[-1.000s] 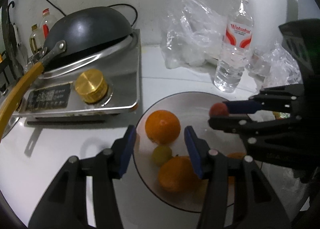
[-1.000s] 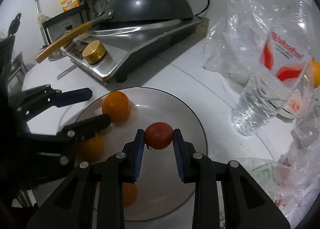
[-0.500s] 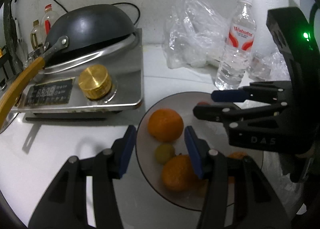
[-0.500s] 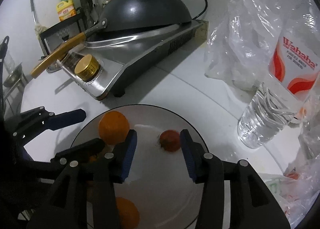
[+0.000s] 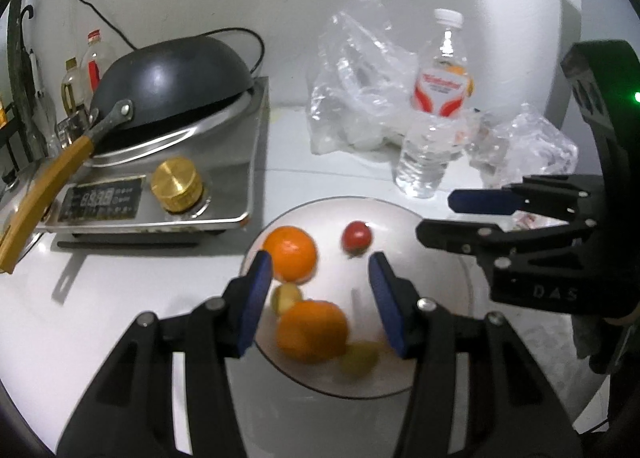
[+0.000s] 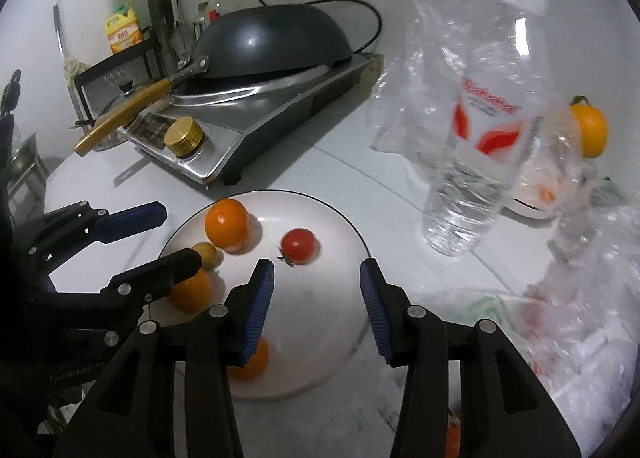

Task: Organize fruits
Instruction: 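Move the left tool to the fruit bag while the right tool grasps a yellow-green fruit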

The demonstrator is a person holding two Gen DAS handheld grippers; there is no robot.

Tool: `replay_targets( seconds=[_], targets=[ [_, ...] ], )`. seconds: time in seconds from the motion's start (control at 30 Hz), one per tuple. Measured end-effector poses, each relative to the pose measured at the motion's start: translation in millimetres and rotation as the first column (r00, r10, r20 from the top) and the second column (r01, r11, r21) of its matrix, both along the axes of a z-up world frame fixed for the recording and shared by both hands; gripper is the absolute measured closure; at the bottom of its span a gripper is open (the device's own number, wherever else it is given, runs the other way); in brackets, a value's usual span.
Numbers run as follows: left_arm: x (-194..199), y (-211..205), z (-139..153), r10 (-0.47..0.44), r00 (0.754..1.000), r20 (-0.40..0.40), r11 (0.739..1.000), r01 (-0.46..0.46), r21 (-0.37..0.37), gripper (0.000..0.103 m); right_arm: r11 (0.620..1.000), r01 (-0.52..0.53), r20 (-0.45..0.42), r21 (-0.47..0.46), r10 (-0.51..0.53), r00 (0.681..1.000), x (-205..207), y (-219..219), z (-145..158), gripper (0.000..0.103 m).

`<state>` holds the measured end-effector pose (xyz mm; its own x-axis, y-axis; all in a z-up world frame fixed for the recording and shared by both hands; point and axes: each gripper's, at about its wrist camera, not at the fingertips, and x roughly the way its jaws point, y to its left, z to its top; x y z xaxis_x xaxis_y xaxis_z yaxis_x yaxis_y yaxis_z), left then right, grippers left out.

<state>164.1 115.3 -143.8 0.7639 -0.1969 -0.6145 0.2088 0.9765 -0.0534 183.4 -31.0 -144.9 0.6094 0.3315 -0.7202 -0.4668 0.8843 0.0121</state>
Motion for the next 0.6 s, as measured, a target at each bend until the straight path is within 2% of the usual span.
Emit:
replay_targets(
  seconds=[0.3,0.6],
  targets=[
    [-22.6,-36.5,14.0,-0.045,0.999,0.011,0.999,0.045,0.016,0.051,0.997,0.072,0.02,0.007,-0.073,0.997,-36.7,-47.3,9.1,0.056],
    [-39.4,-73.1,18.7,-0.087,0.996,0.011,0.996,0.087,0.029,0.051,0.99,0.142,0.015,0.006,-0.142,0.99,-59.3,-96.3,4.7,0.056]
  ],
)
